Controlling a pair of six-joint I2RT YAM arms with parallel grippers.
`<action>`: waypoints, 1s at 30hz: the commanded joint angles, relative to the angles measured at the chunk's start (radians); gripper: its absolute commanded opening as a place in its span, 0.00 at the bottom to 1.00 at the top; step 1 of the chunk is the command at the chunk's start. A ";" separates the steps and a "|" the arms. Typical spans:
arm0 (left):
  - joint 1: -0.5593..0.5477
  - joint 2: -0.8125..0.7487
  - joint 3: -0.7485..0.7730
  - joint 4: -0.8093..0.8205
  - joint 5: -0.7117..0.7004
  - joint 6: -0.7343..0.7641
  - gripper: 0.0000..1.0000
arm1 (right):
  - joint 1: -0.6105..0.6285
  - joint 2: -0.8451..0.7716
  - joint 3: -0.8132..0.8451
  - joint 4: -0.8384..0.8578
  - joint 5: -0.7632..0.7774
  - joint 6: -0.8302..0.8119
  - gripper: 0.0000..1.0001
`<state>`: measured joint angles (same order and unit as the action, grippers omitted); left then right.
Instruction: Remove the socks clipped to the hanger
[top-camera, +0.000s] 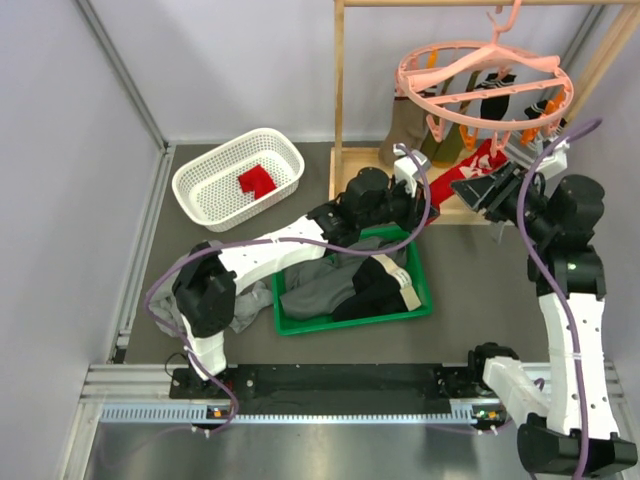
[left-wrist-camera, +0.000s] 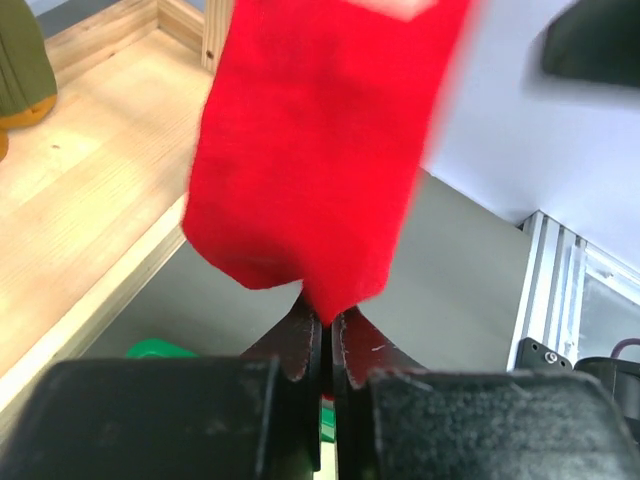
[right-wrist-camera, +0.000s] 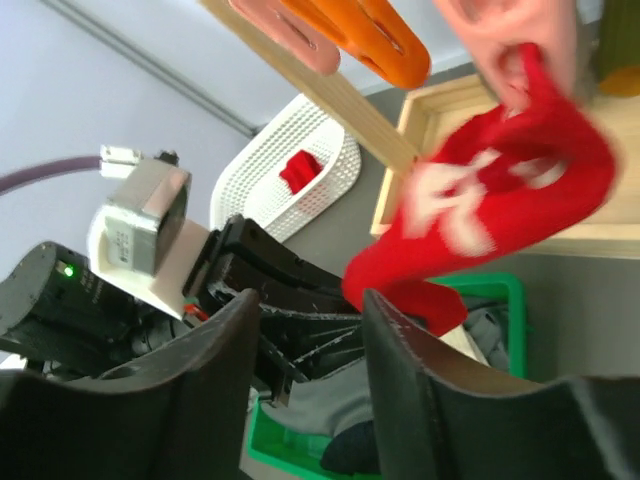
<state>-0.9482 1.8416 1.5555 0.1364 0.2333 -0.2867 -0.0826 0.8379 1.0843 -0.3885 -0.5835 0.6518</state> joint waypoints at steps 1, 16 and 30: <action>0.000 -0.067 0.003 0.008 -0.009 0.007 0.00 | -0.008 0.029 0.222 -0.232 0.115 -0.144 0.52; 0.000 -0.151 -0.068 0.011 -0.006 -0.008 0.00 | -0.006 0.151 0.468 -0.326 0.352 -0.281 0.65; 0.000 -0.173 -0.069 0.006 0.027 -0.040 0.00 | -0.006 0.179 0.375 -0.058 0.252 -0.365 0.65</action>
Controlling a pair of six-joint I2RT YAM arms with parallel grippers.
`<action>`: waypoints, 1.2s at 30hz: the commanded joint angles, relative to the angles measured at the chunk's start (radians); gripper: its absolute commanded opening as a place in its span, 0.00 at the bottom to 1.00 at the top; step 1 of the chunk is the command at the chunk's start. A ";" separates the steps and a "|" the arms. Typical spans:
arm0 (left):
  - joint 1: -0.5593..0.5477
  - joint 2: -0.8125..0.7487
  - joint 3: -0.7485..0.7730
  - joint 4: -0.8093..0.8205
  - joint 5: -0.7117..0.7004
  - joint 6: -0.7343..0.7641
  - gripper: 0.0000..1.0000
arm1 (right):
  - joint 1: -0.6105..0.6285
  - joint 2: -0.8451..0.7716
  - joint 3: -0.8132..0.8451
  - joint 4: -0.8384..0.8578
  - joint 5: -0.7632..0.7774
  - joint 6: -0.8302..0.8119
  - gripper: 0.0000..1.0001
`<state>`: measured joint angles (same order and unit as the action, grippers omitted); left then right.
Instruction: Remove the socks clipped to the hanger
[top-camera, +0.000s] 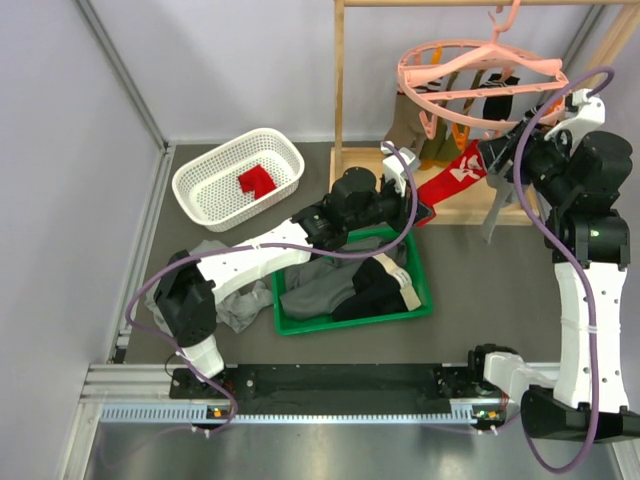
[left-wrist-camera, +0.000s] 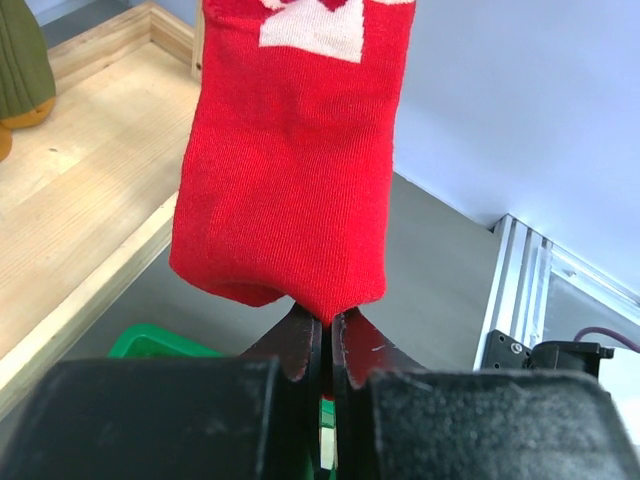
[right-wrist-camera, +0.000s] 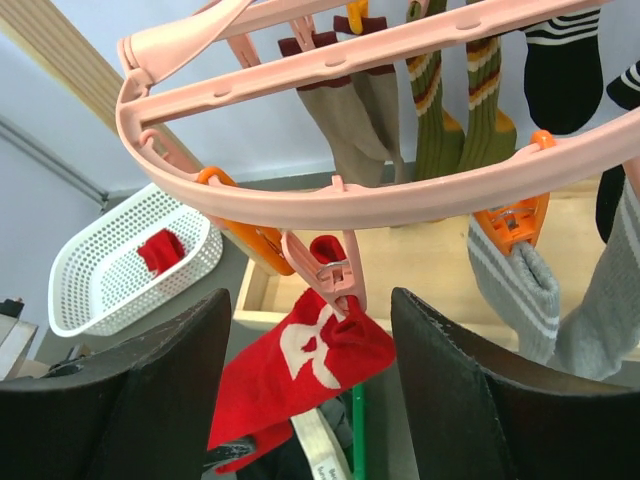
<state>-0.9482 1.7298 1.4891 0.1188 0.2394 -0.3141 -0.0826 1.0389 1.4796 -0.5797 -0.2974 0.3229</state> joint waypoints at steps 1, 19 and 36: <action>0.000 -0.061 -0.003 0.022 0.021 -0.014 0.00 | -0.008 -0.022 -0.033 0.142 -0.029 -0.039 0.65; 0.000 -0.072 -0.013 0.022 0.031 -0.026 0.00 | -0.006 0.000 -0.107 0.308 -0.049 -0.073 0.49; 0.000 -0.093 -0.029 0.010 0.021 -0.020 0.00 | -0.008 0.009 -0.104 0.268 -0.019 -0.079 0.04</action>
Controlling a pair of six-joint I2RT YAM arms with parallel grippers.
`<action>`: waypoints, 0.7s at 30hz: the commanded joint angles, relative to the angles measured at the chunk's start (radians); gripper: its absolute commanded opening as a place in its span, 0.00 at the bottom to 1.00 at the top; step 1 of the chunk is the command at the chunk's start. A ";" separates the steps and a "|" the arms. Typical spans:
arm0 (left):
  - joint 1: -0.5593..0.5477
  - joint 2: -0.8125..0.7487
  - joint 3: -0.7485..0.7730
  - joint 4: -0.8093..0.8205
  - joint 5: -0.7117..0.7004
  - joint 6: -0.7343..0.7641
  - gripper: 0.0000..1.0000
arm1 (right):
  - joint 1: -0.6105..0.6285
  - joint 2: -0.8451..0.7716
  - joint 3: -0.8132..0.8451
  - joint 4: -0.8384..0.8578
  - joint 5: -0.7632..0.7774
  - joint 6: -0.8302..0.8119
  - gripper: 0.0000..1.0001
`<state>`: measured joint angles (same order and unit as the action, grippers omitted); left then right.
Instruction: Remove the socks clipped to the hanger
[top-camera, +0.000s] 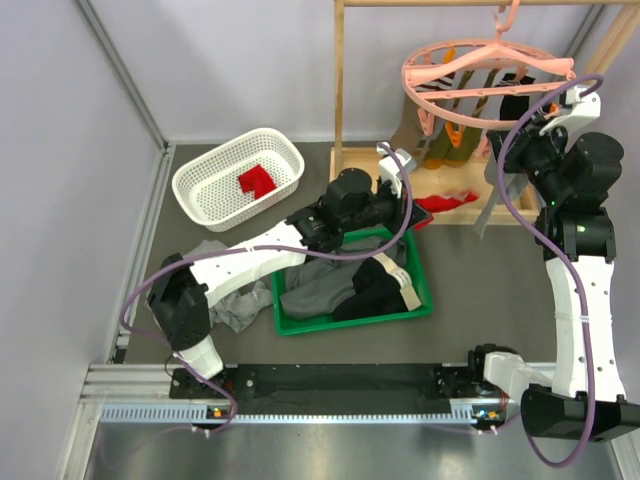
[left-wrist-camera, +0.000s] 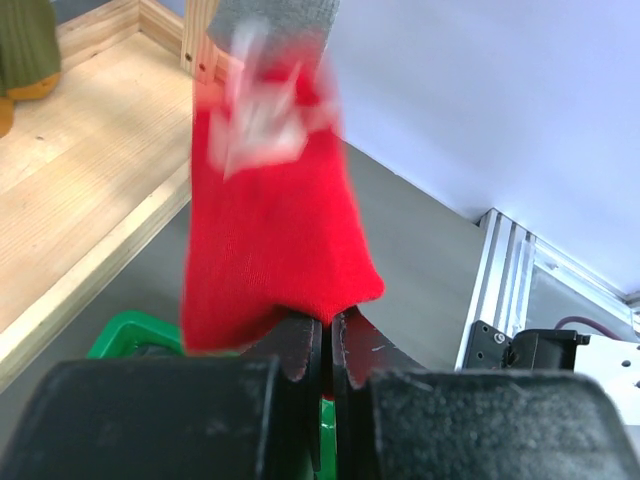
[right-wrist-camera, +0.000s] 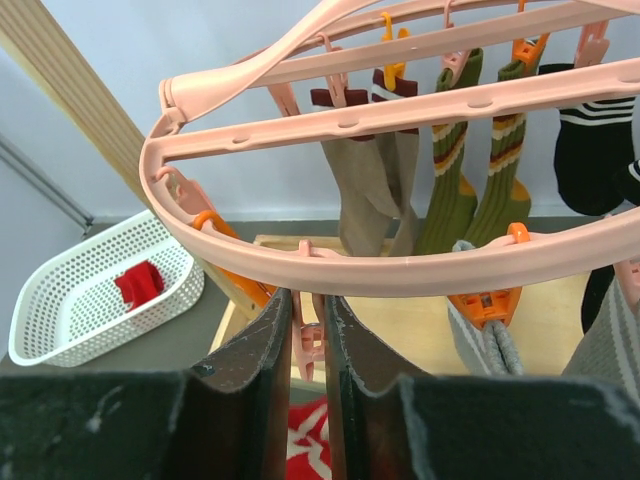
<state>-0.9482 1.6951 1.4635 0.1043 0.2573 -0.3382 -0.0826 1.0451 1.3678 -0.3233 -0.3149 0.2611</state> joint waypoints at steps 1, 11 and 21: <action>0.000 -0.060 -0.003 0.023 0.003 0.004 0.00 | -0.008 0.001 0.010 0.010 -0.001 -0.017 0.04; 0.017 -0.136 -0.055 -0.043 -0.199 0.039 0.00 | -0.008 -0.008 0.016 -0.014 0.005 0.007 0.10; 0.400 -0.212 -0.069 -0.242 -0.363 -0.018 0.00 | -0.006 -0.014 0.016 -0.025 -0.001 0.035 0.16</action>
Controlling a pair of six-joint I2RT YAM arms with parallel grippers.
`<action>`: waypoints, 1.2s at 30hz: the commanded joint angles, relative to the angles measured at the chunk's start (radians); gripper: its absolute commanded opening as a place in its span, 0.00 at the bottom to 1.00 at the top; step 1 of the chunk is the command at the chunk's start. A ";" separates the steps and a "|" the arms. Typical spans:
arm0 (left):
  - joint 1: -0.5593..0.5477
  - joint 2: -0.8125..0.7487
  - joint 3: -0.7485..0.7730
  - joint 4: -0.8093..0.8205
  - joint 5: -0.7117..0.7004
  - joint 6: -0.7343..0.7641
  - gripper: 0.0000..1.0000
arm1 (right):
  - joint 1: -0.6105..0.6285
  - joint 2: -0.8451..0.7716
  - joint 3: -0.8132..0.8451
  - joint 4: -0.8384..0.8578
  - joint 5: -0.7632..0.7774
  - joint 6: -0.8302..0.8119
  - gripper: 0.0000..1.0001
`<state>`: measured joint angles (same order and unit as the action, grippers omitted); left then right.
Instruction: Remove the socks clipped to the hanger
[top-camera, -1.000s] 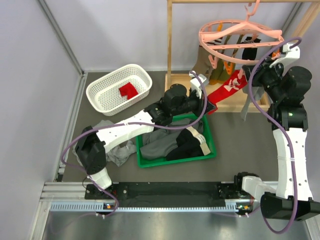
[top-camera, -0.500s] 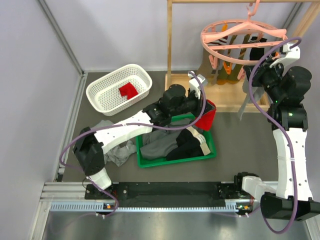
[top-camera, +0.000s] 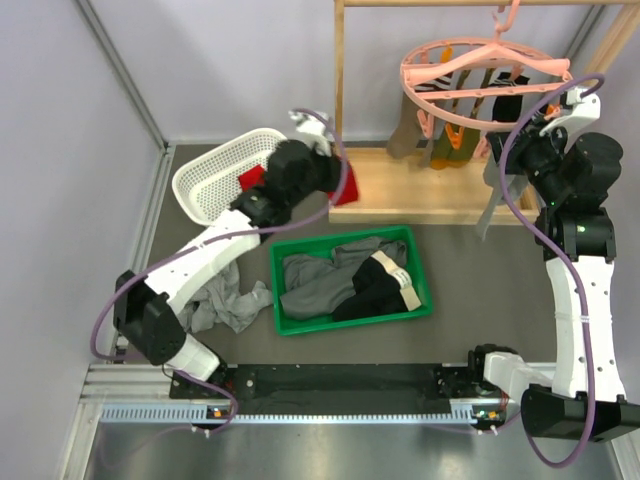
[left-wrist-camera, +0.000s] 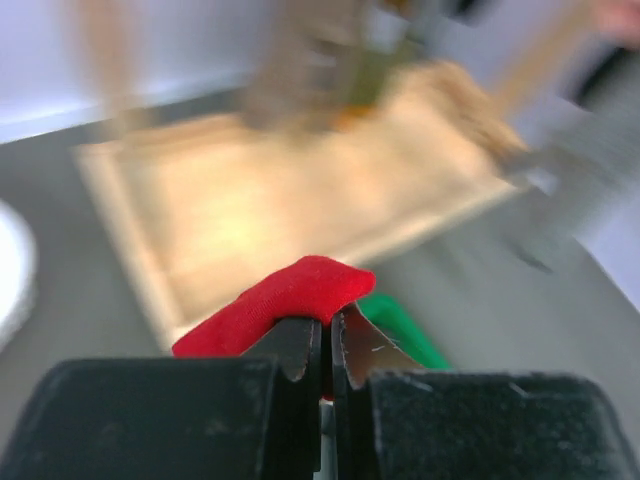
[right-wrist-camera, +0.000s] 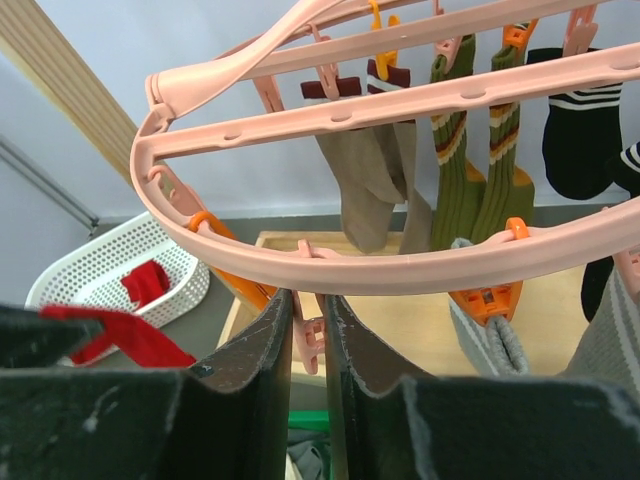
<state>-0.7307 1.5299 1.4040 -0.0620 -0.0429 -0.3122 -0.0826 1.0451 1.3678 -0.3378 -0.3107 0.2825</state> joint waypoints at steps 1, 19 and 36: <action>0.224 -0.048 -0.014 -0.081 -0.051 -0.056 0.00 | -0.006 -0.016 0.016 -0.009 -0.010 0.020 0.16; 0.708 0.268 0.082 -0.122 0.159 -0.237 0.01 | -0.006 -0.036 0.016 -0.033 -0.030 0.035 0.23; 0.662 0.147 0.053 -0.266 -0.127 -0.202 0.99 | -0.006 -0.201 -0.091 -0.010 0.111 0.035 0.49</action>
<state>-0.0334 1.7878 1.4399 -0.2859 0.0044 -0.5442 -0.0826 0.8680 1.2949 -0.4080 -0.2680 0.3176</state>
